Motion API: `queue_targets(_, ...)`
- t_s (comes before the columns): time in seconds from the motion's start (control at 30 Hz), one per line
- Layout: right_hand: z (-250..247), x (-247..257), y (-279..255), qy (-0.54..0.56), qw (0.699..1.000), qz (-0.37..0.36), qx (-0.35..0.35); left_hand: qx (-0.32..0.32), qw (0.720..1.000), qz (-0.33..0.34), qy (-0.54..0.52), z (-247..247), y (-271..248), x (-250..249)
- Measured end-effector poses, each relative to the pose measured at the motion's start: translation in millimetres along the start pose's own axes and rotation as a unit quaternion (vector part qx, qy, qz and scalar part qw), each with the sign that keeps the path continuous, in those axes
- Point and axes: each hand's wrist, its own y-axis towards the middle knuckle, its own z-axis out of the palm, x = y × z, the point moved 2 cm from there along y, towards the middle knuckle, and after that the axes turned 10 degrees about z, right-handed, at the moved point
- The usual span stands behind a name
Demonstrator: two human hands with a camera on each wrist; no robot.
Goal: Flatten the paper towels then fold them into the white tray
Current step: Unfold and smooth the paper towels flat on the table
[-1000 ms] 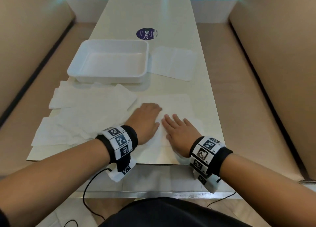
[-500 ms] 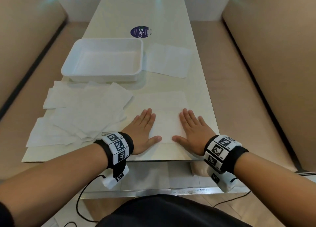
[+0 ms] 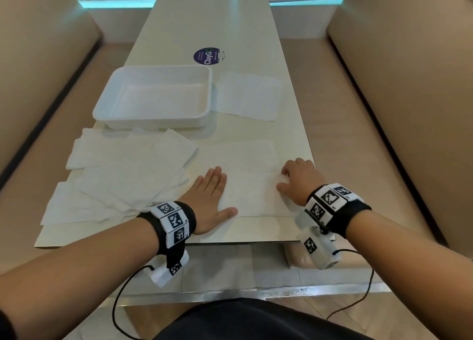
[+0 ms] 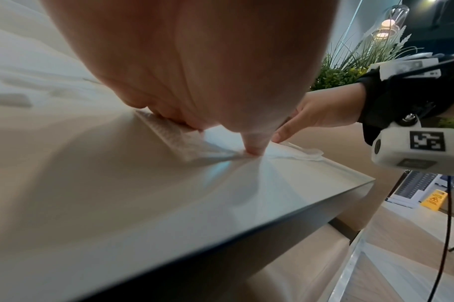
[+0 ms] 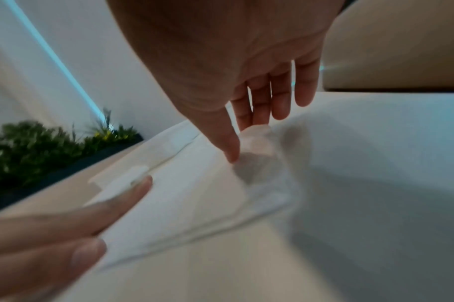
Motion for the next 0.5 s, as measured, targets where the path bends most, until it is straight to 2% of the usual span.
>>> queue_targets(0.1, -2, -2, 5, 0.038, 0.999, 0.02, 0.011, -0.002, 1.0, -0.003, -0.007, 0, 1, 0)
queue_targets(0.37, -6, -5, 8, 0.179, 0.984, 0.014, 0.006, -0.014, 1.0, -0.002, -0.004, 1, 2, 0)
queue_targets(0.5, -14, 0, 4, 0.234, 0.971, -0.033, -0.024, -0.023, 1.0, 0.0, -0.018, 1, 1, 0)
